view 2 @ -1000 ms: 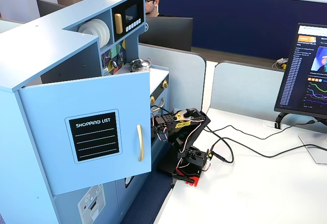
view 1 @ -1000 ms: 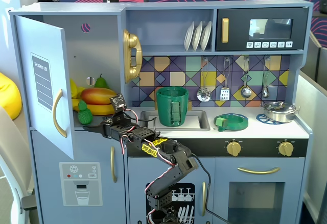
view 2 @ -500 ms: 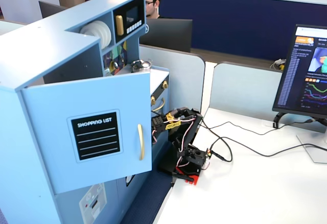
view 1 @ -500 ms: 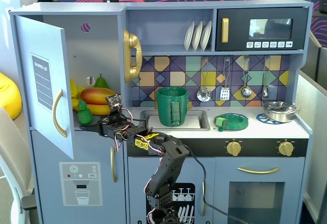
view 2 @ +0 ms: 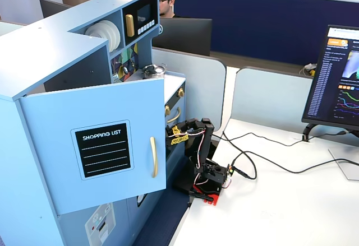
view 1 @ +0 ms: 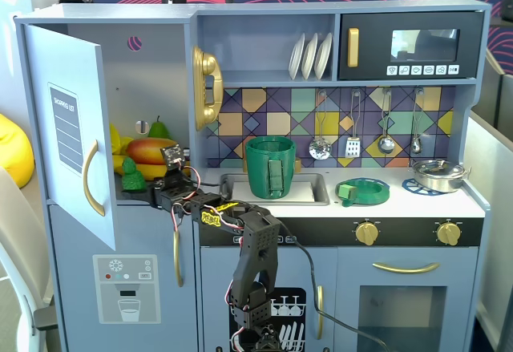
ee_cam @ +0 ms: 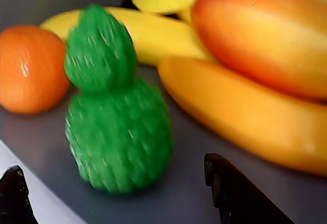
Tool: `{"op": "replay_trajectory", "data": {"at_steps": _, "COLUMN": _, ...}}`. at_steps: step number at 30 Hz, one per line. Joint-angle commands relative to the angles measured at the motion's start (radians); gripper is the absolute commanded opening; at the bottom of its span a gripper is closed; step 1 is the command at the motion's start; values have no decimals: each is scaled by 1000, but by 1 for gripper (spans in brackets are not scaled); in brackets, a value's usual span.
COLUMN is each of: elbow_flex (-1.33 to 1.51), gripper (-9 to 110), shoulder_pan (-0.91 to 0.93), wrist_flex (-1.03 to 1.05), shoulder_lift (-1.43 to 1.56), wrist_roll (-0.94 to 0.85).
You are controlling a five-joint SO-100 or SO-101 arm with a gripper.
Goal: Pick up the green pineapple from the left cabinet and place it in the green recipient
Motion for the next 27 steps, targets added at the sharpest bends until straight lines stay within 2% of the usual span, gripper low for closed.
{"op": "replay_trajectory", "data": {"at_steps": 1, "elbow_flex": -114, "gripper": 39, "shoulder_pan": 12, "wrist_flex": -35, "shoulder_lift": -12, "wrist_roll": 15}}
{"op": "replay_trajectory", "data": {"at_steps": 27, "elbow_flex": -383, "gripper": 37, "shoulder_pan": -23, "wrist_flex": 21, "shoulder_lift": -245, "wrist_roll": 23}}
